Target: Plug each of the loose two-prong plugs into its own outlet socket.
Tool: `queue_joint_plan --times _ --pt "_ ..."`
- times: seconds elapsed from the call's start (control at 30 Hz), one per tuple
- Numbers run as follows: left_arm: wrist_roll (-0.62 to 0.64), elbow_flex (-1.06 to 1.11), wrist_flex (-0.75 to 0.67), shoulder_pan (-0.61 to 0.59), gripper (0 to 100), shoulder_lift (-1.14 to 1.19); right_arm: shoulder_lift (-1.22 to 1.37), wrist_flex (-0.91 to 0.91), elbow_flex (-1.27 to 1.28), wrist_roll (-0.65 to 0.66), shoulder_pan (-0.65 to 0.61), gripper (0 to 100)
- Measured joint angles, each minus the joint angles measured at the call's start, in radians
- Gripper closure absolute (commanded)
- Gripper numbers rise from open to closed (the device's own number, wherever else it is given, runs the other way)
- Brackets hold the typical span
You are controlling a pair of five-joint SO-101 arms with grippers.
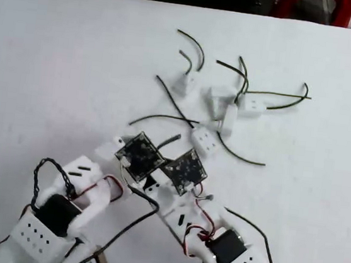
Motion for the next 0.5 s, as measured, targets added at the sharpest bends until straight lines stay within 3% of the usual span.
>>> queue_joint_plan --times 0.13,0.27,0.5 --pt "0.0 0.0 0.0 -0.021 98 0.0 0.0 0.0 0.0 0.0 0.011 98.1" --pt "0.028 0.0 0.0 -0.115 97 0.0 0.0 -0.023 0.0 0.0 0.106 98.1" --pt "0.216 0.0 -0.003 -0.253 81 0.0 0.0 -0.184 0.003 0.0 0.359 98.1"
